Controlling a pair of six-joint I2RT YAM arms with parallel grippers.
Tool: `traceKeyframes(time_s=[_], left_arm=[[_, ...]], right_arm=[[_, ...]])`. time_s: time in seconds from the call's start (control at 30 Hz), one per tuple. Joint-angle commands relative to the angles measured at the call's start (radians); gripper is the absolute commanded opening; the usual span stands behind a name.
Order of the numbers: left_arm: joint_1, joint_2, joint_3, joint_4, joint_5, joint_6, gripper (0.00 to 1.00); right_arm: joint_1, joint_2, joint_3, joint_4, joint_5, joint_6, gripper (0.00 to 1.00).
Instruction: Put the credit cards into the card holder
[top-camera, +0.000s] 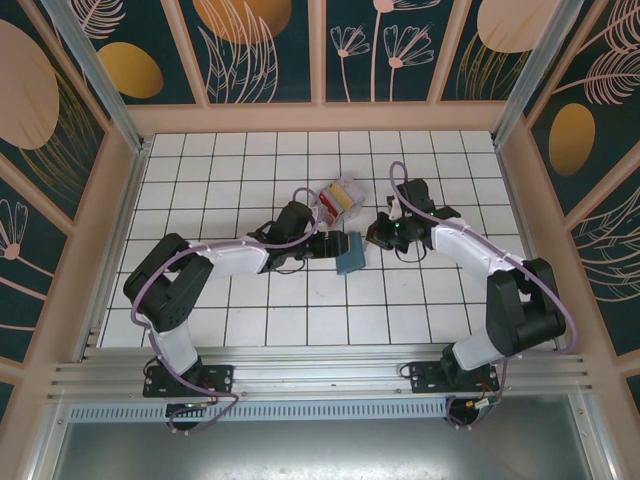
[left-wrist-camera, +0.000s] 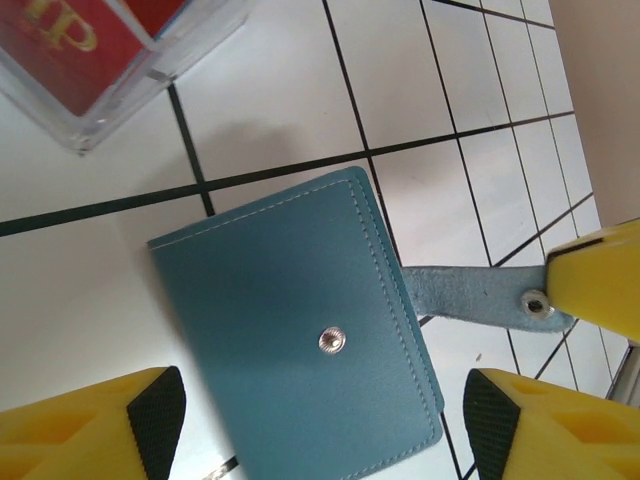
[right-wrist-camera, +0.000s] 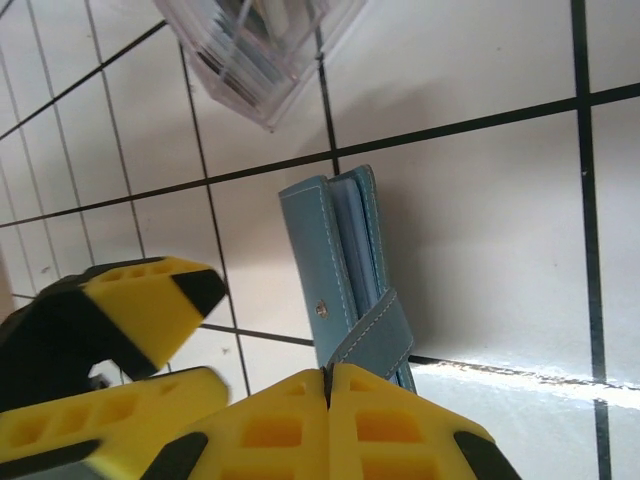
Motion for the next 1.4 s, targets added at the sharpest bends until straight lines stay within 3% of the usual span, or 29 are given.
traceKeyframes(time_s=[0.0,0.57,0.67,0.8,1.17,1.37], left_arm=[[-0.005,0.035,0.049,-0.01,0.036,-0.018,0.75],[-0.005,0.151,0.131,-0.063,0.054,0.015,0.65],[-0.005,0.16,0.135,-0.04,0.074,-0.017,0.57],[-0.006,0.137,0.133,-0.038,0.067,-0.021,0.32],[-0.005,0.036,0.087,-0.093,0.008,0.01,0.01],[-0.005,0.011,0.056,-0.112,-0.032,0.023,0.0]], right_arm=[[0.009,-0.033,0.043,-0.006,-0.041,0.021,0.02],[0.037,-0.057,0.05,0.029,-0.076,0.057,0.02],[0.037,-0.06,0.047,0.027,-0.069,0.056,0.02],[0.038,-0.056,0.045,0.015,-0.045,0.046,0.02],[-0.02,-0.041,-0.025,0.015,0.022,0.002,0.03],[-0.054,-0.023,-0.067,0.032,0.042,-0.026,0.03]])
